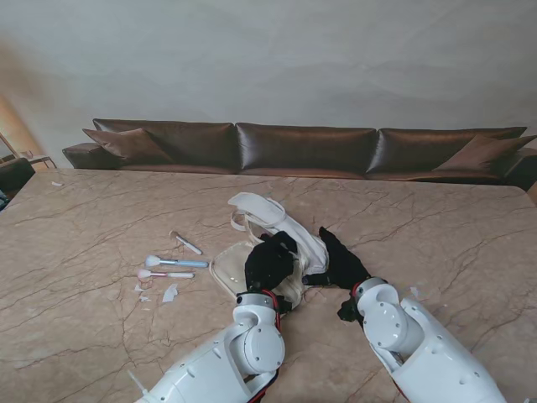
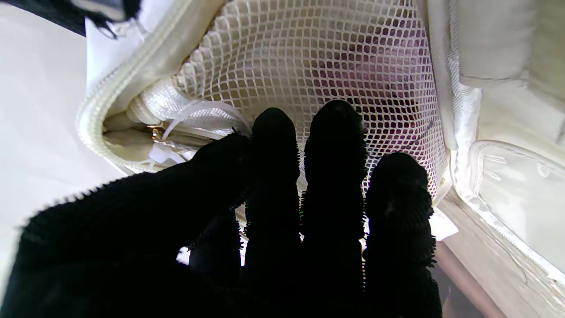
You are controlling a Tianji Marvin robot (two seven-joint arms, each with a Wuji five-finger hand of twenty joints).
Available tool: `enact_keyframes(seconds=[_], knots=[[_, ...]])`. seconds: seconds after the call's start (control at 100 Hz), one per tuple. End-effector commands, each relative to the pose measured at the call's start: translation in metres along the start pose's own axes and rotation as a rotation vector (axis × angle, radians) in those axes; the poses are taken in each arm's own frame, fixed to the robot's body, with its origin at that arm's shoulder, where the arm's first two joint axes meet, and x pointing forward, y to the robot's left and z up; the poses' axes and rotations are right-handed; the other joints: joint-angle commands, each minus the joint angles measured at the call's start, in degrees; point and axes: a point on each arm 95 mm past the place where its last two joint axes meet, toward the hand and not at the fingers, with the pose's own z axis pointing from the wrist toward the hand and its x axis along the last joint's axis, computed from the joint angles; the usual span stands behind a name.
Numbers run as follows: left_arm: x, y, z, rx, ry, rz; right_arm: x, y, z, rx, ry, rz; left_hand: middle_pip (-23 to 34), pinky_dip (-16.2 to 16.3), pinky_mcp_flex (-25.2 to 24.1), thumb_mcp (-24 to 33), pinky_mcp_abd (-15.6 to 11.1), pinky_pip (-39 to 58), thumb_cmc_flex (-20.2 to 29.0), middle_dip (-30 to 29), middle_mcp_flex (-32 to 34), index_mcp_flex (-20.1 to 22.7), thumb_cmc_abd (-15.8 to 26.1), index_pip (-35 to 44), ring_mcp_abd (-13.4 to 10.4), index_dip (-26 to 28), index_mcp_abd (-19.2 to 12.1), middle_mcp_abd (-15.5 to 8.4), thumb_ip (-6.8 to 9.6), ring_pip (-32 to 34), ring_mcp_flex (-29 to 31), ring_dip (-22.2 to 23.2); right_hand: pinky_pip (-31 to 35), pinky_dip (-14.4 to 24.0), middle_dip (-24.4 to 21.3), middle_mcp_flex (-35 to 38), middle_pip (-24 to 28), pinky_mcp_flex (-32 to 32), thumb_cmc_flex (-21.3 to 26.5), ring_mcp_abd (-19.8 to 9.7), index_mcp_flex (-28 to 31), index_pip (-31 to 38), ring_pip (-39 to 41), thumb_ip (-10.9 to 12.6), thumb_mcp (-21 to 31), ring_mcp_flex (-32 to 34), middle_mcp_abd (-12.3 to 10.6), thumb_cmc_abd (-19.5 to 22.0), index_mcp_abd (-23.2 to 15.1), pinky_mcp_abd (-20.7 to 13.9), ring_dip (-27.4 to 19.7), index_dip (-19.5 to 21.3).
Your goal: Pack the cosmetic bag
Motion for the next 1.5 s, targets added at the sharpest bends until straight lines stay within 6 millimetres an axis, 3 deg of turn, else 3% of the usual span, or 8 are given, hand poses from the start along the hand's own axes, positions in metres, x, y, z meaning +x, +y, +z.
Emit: enact_keyframes(seconds=[0.0, 0.25, 0.32, 0.39, 0.43, 0.7, 1.23, 1.49], knots=[[0.015, 0.007, -0.003, -0.011, 0.028, -0.035, 0.010, -0.023, 0.000, 0.037, 0.012, 0.009, 1.02, -0.25, 0.76, 0.96, 1.16, 2.78, -1.62, -0.58, 2.55, 2.89, -1.83, 2.21, 0.23, -0.70, -2.60, -3.69, -1.09, 0.65, 2.20, -0.51, -0.52, 1.20, -1.30, -2.71, -1.61, -0.22, -2.12, 0.97, 2.63, -0.76, -1.14, -1.57, 1.18, -1.49, 0.77, -1.91, 1.07, 0.75, -0.59, -0.83], [0.015, 0.008, -0.007, -0.028, 0.042, -0.033, 0.017, -0.031, 0.004, -0.020, 0.012, -0.007, 0.82, 0.38, -0.34, 1.32, 1.71, 4.62, -1.87, -0.61, 3.02, 3.53, -2.08, 1.74, -0.42, -1.23, -2.46, -3.55, -0.81, 1.36, 2.18, -0.62, -0.85, 1.01, -1.73, -2.74, -1.47, -0.42, -3.27, 1.49, 2.61, -0.77, -1.75, -1.74, 1.84, -2.55, 1.65, -2.86, 0.63, 2.05, -1.10, -0.84], [0.014, 0.007, -0.007, -0.033, 0.039, -0.034, 0.019, -0.031, 0.004, -0.049, 0.015, -0.010, 0.87, 0.45, -0.41, 1.44, 1.76, 4.84, -1.80, -0.55, 3.10, 3.54, -2.23, 1.74, 1.28, -1.23, -2.46, -3.44, -0.72, 1.47, 1.99, -0.55, -1.33, 0.78, -1.74, -2.74, -1.47, -1.01, -4.15, 1.65, 2.60, -0.77, -2.19, -1.86, 2.11, -3.17, 1.63, -2.75, 0.63, 2.39, -1.39, -0.84], [0.014, 0.007, -0.008, -0.036, 0.036, -0.036, 0.021, -0.032, 0.003, -0.060, 0.021, -0.018, 0.92, 0.53, -0.32, 1.50, 1.91, 5.22, -1.89, -0.53, 3.15, 3.54, -2.26, 1.74, -0.02, -1.22, -2.46, -3.27, -0.68, 1.88, 2.22, -0.51, -2.15, 0.39, -1.75, -2.74, -1.46, -1.95, -4.61, 1.65, 2.60, -0.77, -2.78, -1.95, 2.44, -3.94, 1.51, -2.69, 0.54, 2.53, -1.79, -0.84], [0.014, 0.007, -0.008, -0.036, 0.035, -0.035, 0.022, -0.031, 0.002, -0.064, 0.022, -0.029, 1.00, 0.53, -0.29, 1.53, 1.92, 5.29, -1.87, -0.51, 3.27, 3.54, -2.30, 1.74, 1.08, -1.22, -2.46, -3.25, -0.65, 1.89, 2.13, -0.53, -2.77, 0.05, -1.75, -2.74, -1.46, -2.39, -4.95, 1.60, 2.60, -0.77, -3.26, -2.01, 2.25, -4.47, 1.67, -1.71, 0.63, 2.35, -2.17, -0.84], [0.011, 0.004, -0.006, -0.035, 0.022, -0.028, 0.025, -0.026, -0.007, -0.151, 0.016, -0.087, 1.06, 0.42, 0.10, 1.87, 2.02, 5.64, -2.08, -0.74, 3.44, 3.84, -2.55, 1.55, -0.20, -1.33, -2.37, -3.09, -0.49, 2.15, 2.73, -0.81, -6.25, -2.20, -1.75, -2.74, -1.46, -4.96, -0.83, 1.21, 2.58, -0.77, -4.74, -0.98, -1.74, -7.59, 1.50, 1.27, 0.21, 0.02, -4.10, -0.84], [0.013, 0.005, -0.007, -0.027, 0.019, -0.034, 0.022, -0.007, -0.035, -0.198, 0.007, -0.177, 1.23, 0.26, 0.60, 2.30, 2.12, 6.06, -2.20, -1.19, 3.73, 4.25, -2.86, 1.22, -0.16, -1.52, -1.97, -2.93, -0.30, 2.38, 3.16, -0.98, -11.65, -6.49, -1.76, -2.78, -1.47, -9.67, 0.28, 0.17, 2.58, -0.77, -11.98, -0.52, -2.58, -14.50, 2.72, 1.54, 0.29, -3.24, -9.14, -0.84], [0.017, 0.008, -0.009, -0.027, 0.030, -0.043, 0.023, -0.018, -0.031, -0.197, -0.003, -0.168, 1.46, 0.15, 0.69, 2.30, 2.14, 6.23, -2.21, -1.37, 3.83, 4.28, -2.95, 1.15, -0.06, -1.49, -1.96, -2.77, -0.28, 2.51, 3.31, -1.04, -12.06, -7.38, -1.77, -2.83, -1.47, -9.53, -0.98, 1.77, 2.61, -0.76, -12.49, -0.75, -1.94, -14.43, 3.89, 1.45, 0.82, -0.79, -9.07, -0.83]])
